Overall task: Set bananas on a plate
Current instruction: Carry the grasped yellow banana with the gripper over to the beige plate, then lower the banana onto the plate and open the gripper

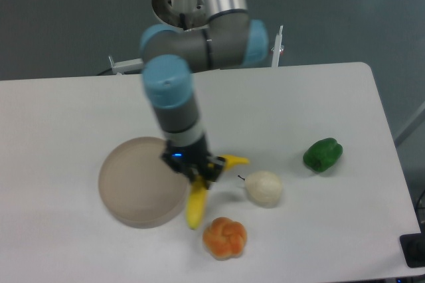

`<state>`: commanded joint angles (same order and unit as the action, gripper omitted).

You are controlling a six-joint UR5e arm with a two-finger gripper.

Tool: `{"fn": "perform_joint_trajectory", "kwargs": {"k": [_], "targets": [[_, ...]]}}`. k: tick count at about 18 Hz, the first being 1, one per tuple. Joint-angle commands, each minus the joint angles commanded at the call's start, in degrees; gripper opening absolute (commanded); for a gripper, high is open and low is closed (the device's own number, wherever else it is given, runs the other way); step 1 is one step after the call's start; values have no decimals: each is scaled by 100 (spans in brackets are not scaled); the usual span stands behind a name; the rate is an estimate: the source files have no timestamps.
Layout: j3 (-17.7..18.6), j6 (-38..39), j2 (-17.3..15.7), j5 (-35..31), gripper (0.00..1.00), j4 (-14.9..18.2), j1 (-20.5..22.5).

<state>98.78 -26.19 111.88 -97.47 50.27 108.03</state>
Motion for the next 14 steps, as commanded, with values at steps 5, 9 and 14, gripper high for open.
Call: {"fn": "perform_joint_trajectory", "kwargs": {"k": [5,9,14], "targets": [[177,35,9,-35,34,0,-432],[186,-122,79,-26,34,-26,-564],[273,-561,140,-105,34,-44,-573]]}}
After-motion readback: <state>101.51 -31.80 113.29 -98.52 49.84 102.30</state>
